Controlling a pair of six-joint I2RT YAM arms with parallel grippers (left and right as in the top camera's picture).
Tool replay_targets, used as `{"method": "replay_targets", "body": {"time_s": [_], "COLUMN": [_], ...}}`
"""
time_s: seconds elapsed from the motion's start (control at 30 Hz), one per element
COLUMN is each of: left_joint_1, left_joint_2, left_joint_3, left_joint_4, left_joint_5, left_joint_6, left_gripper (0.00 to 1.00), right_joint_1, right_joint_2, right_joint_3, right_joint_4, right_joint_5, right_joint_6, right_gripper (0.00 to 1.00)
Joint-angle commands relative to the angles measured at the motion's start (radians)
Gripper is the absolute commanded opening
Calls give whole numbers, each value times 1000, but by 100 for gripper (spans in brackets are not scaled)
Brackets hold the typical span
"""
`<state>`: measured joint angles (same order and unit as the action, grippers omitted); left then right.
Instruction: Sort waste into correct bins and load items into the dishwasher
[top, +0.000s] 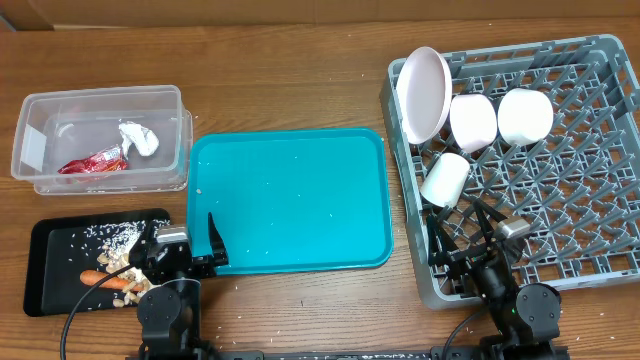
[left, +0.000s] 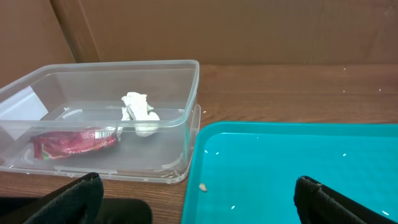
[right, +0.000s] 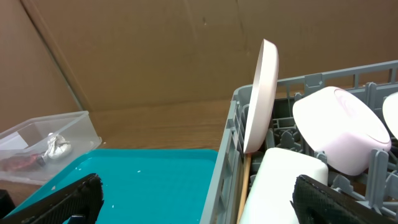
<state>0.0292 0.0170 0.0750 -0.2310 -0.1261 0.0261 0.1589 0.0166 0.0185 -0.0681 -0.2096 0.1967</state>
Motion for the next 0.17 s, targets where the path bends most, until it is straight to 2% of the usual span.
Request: {"method": "replay_targets", "body": {"time_s": [0.0, 0.13], "left_joint_1": [10, 10], "left_joint_2": [-13, -13], "left_joint_3": [-5, -5], "left_joint_4": [7, 7], "left_joint_5": [12, 13], "left_joint_6": [12, 12], "left_gripper": [100, 100], "right_joint_1": [3, 3], "right_joint_2": [-4, -4], "right_joint_3": [-10, -10], "right_joint_4": [6, 6], "right_joint_5": [6, 6], "right_joint_6": [-3, -3], "right_gripper": [100, 100]}}
